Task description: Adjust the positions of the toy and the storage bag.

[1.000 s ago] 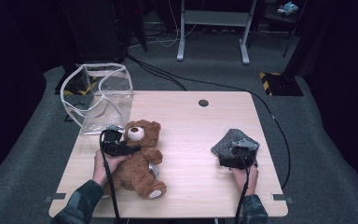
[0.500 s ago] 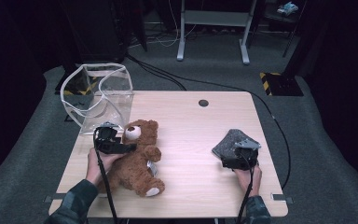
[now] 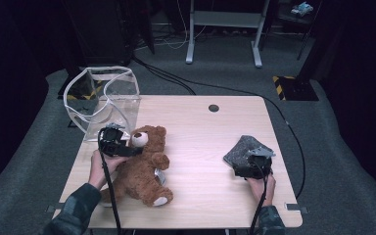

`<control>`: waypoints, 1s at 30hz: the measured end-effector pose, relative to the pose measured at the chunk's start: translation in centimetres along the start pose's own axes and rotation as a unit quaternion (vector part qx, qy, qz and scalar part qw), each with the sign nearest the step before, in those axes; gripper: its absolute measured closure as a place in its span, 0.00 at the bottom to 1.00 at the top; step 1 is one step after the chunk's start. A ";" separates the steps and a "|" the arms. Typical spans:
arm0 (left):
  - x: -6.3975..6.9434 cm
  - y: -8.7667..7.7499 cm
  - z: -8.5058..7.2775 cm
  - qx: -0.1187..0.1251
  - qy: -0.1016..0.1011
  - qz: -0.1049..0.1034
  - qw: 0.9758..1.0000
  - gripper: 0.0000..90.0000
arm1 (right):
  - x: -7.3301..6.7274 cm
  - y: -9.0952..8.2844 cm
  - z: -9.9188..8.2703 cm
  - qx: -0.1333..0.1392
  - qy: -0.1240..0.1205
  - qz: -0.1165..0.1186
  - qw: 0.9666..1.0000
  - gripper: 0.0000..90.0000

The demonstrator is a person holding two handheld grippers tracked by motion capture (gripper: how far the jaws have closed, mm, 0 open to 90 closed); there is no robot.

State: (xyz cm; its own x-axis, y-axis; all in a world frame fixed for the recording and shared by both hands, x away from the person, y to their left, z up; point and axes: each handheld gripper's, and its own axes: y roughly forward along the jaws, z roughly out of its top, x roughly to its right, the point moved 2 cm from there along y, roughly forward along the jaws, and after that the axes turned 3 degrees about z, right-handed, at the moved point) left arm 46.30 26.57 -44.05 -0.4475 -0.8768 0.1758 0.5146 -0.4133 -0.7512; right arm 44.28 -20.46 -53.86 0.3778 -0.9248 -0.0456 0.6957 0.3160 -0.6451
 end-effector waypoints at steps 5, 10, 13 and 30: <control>0.1 1.8 0.0 -0.027 -0.012 0.003 1.000 0.19 | -0.2 0.1 0.0 -0.005 -0.008 -0.008 1.000 0.00; -0.3 2.5 -1.1 -0.036 -0.016 -0.012 0.999 0.25 | -0.3 0.1 0.0 -0.006 -0.009 -0.010 1.000 0.01; -0.2 2.5 -1.5 -0.033 -0.011 -0.015 0.999 0.36 | -0.3 0.2 0.0 -0.006 -0.016 -0.012 1.000 0.01; -0.9 0.7 -3.6 -0.028 -0.013 -0.012 0.999 0.50 | -0.4 0.2 0.0 -0.005 -0.012 -0.016 1.000 0.01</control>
State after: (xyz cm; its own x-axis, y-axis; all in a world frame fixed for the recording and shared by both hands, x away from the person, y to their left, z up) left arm 44.37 27.94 -47.00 -0.4390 -0.8735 0.2103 0.4628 -0.4205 -0.7804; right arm 44.24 -20.01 -54.01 0.3699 -0.9290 -0.0067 0.7011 0.2839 -0.6541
